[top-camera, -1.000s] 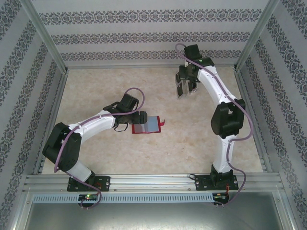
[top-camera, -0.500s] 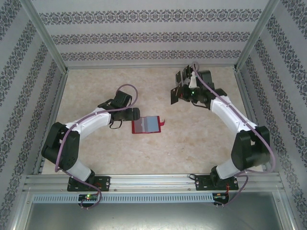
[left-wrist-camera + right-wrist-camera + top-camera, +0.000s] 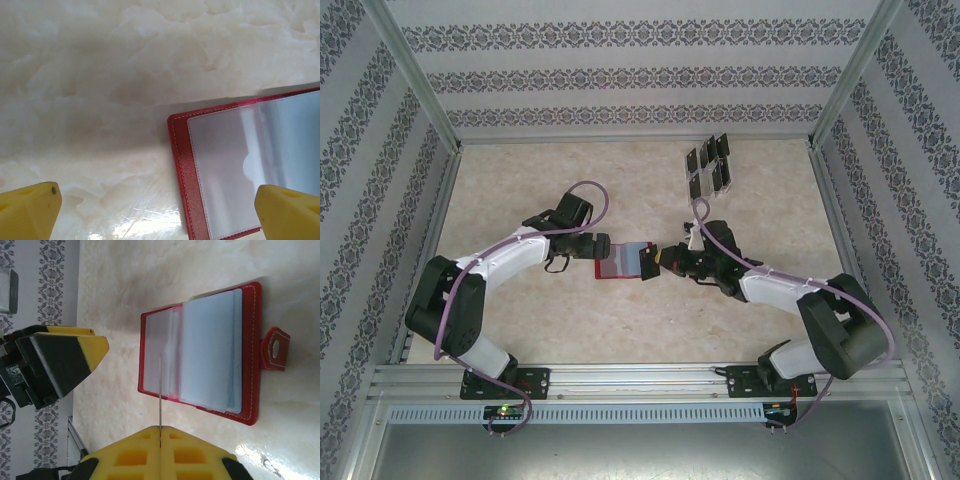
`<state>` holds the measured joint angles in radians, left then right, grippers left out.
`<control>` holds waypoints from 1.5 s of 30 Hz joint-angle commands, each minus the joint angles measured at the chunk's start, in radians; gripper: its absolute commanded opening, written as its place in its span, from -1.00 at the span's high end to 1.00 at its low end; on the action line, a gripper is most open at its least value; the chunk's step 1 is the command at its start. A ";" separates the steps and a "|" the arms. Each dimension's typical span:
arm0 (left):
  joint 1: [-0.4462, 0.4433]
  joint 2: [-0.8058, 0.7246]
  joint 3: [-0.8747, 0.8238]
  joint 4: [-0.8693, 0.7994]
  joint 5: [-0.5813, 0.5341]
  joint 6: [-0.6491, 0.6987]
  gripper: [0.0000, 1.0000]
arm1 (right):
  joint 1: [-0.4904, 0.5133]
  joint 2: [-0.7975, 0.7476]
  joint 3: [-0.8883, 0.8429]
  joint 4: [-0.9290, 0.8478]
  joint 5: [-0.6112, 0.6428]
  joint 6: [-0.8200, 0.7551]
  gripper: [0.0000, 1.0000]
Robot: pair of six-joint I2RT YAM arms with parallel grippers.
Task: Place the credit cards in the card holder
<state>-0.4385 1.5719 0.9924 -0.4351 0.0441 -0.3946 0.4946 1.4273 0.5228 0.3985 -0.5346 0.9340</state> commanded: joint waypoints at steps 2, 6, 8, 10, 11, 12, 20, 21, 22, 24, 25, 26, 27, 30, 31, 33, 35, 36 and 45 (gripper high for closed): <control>-0.022 0.037 -0.001 -0.037 -0.023 0.030 -1.00 | 0.014 0.056 -0.041 0.256 0.058 0.066 1.00; -0.040 0.064 0.000 -0.037 -0.048 0.033 -1.00 | 0.024 0.121 -0.037 0.322 0.050 0.071 1.00; -0.047 0.079 0.003 -0.032 -0.052 0.037 -1.00 | 0.029 0.148 -0.032 0.344 0.044 0.078 1.00; -0.053 0.097 0.011 -0.034 -0.061 0.046 -1.00 | 0.035 0.172 -0.024 0.381 0.041 0.079 1.00; -0.057 0.104 0.014 -0.035 -0.067 0.052 -1.00 | 0.038 0.183 -0.020 0.384 0.041 0.074 1.00; -0.060 0.111 0.017 -0.038 -0.074 0.055 -1.00 | 0.041 0.194 -0.012 0.387 0.037 0.069 1.00; -0.078 0.138 0.002 -0.047 -0.123 0.071 -1.00 | 0.045 0.275 0.034 0.423 -0.001 0.032 1.00; -0.078 0.144 0.002 -0.048 -0.130 0.070 -1.00 | 0.046 0.286 0.041 0.428 -0.005 0.032 1.00; -0.079 0.149 0.003 -0.052 -0.138 0.071 -1.00 | 0.047 0.294 0.047 0.431 -0.010 0.034 1.00; -0.081 0.154 0.006 -0.070 -0.161 0.065 -1.00 | 0.046 0.312 0.061 0.434 -0.019 0.033 1.00; -0.082 0.155 0.007 -0.081 -0.173 0.059 -1.00 | 0.048 0.324 0.068 0.437 -0.022 0.035 1.00; -0.083 0.155 0.006 -0.090 -0.182 0.054 -1.00 | 0.050 0.334 0.075 0.443 -0.028 0.037 1.00; -0.082 0.154 0.006 -0.092 -0.186 0.050 -1.00 | 0.051 0.342 0.080 0.445 -0.032 0.037 1.00; -0.084 0.147 -0.002 -0.096 -0.193 0.048 -1.00 | 0.053 0.370 0.098 0.447 -0.040 0.034 1.00; -0.084 0.146 -0.003 -0.095 -0.196 0.048 -1.00 | 0.053 0.381 0.103 0.447 -0.043 0.033 1.00; -0.083 0.148 -0.002 -0.094 -0.194 0.049 -1.00 | 0.054 0.397 0.111 0.448 -0.049 0.029 1.00; -0.084 0.151 -0.002 -0.088 -0.190 0.051 -1.00 | 0.054 0.417 0.119 0.453 -0.058 0.027 1.00; -0.083 0.153 0.000 -0.088 -0.190 0.051 -1.00 | 0.056 0.422 0.123 0.454 -0.061 0.026 1.00; -0.085 0.158 0.003 -0.087 -0.184 0.049 -1.00 | 0.074 0.461 0.150 0.450 -0.059 0.029 1.00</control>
<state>-0.5114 1.7126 0.9924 -0.4755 -0.1169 -0.3473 0.5556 1.8748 0.6487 0.8059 -0.5781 0.9886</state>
